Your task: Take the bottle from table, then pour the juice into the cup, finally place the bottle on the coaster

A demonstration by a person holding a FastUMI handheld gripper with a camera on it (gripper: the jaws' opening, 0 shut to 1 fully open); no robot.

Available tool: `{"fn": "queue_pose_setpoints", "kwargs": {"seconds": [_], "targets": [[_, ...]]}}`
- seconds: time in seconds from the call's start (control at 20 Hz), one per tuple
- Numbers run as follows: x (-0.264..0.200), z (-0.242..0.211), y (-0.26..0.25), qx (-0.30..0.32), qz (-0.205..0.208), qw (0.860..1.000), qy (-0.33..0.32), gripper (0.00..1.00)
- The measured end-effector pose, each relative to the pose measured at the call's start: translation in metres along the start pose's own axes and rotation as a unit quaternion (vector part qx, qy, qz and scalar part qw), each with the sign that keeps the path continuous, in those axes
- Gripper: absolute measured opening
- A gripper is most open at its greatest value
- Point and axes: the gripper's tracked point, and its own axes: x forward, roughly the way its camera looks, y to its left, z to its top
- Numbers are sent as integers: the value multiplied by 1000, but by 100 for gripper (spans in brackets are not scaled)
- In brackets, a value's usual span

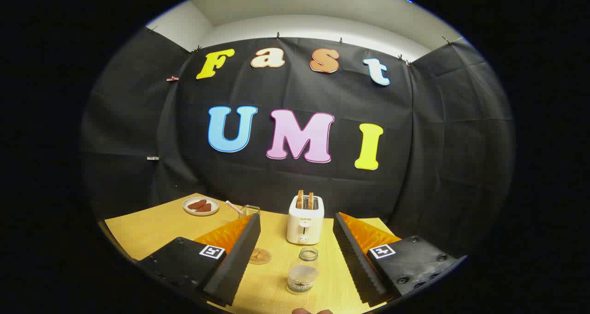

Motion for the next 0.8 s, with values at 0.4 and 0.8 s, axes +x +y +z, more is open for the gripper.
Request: {"fn": "queue_pose_setpoints", "kwargs": {"seconds": [0.4,0.8], "targets": [[5,-8,9,-4,-4,1000,15,97],[5,-13,2,0,-10,1000,22,97]]}}
